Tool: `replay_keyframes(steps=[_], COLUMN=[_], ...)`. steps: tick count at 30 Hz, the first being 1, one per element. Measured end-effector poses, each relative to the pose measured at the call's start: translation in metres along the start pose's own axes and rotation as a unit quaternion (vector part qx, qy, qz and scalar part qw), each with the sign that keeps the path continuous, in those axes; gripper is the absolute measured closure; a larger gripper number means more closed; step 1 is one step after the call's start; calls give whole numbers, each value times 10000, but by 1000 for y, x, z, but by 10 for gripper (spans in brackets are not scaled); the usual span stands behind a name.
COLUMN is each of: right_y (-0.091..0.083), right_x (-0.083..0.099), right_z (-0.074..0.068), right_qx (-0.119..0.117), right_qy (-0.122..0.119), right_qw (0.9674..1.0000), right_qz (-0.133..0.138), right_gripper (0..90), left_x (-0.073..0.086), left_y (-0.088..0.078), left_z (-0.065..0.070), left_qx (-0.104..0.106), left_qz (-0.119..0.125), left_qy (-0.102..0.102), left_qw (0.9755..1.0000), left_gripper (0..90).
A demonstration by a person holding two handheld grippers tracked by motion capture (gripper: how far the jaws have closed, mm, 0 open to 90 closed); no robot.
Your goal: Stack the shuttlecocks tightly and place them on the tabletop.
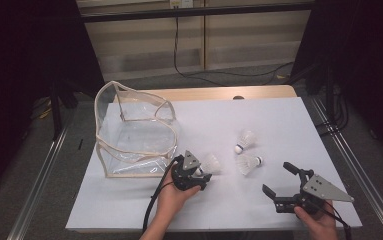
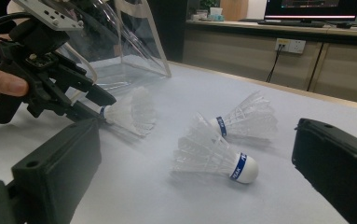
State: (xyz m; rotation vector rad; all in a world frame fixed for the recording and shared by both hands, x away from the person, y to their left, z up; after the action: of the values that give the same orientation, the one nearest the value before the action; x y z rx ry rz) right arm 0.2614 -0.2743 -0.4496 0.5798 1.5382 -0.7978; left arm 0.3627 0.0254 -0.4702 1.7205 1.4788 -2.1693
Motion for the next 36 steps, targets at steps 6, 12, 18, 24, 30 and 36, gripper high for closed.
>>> replay_keyframes(steps=[6,12,18,24,30,36], right_y=[0,0,0,-1,-1,-1], right_x=[0,0,0,0,0,0], right_z=[0,1,0,1,1,1], right_qx=[9,10,6,15,10,16], right_qy=[-4,-7,-1,-10,-8,5], right_qw=[10000,10000,10000,10000,10000,10000], right_qz=[-1,-5,-3,-9,-2,-1], right_gripper=[8,8,9,10,9,9], left_x=[-2,-1,-1,-1,-3,-12], left_y=[5,7,8,8,7,4], left_z=[-1,-1,-2,-1,1,3], left_qx=[47,0,95,150,198,259], left_qz=[-74,-115,-201,-221,-174,-127], left_qy=[-1,38,55,42,57,112], left_qw=[10000,9999,9997,9996,9996,9995], left_gripper=[530,552,626,652,654,655])
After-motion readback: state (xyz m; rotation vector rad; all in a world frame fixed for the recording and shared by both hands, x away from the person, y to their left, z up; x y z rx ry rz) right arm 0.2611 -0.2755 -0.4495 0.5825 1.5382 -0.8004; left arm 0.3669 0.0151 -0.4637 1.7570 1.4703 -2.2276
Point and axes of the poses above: each handheld gripper's, and its own axes: y roughly forward along the jaws, x roughly out of its underside, z roughly to its right, the point moved 3 cm from there along y, roughly forward along the jaws, and after that the axes turned 5 degrees about -x, right-handed, at the moved point
